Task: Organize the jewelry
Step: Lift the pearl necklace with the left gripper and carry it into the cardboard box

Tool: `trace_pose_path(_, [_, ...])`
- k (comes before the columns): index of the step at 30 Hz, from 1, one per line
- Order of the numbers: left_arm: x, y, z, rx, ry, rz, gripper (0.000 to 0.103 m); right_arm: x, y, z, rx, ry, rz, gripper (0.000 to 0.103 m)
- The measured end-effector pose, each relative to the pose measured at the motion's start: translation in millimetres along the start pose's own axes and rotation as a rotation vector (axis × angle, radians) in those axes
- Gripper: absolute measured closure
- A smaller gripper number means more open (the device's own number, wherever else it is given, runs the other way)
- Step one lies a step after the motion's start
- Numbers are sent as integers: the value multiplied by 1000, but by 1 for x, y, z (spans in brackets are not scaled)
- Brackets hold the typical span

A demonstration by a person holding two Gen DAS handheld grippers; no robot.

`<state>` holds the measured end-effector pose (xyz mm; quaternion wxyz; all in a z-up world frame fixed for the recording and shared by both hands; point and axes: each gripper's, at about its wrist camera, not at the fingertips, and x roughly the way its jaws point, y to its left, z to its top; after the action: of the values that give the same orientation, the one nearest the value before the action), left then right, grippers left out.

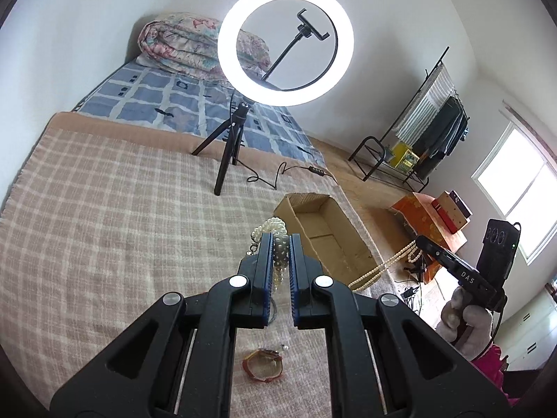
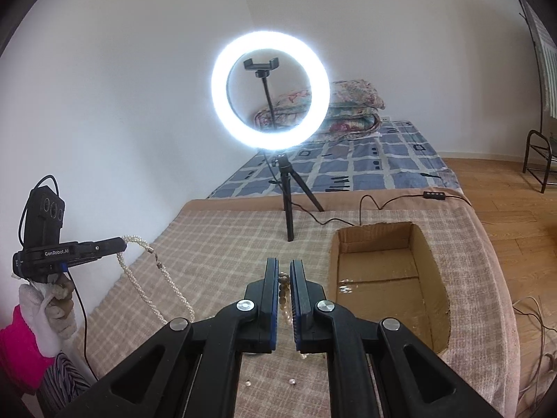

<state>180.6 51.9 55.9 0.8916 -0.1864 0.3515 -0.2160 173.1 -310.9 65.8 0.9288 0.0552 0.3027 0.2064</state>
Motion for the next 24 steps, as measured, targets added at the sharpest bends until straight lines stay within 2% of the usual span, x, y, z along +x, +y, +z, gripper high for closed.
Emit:
trace_pose_path(7, [31, -29, 38, 41, -7, -30, 97, -1, -34, 2, 36, -14, -74, 99])
trace_pose_path(14, [74, -75, 68, 108, -14, -66, 97, 10, -57, -3, 51, 16, -119, 99])
trace_pose_path(24, [154, -130, 75, 159, 41, -107, 97, 31, -75, -15, 64, 78, -151, 99])
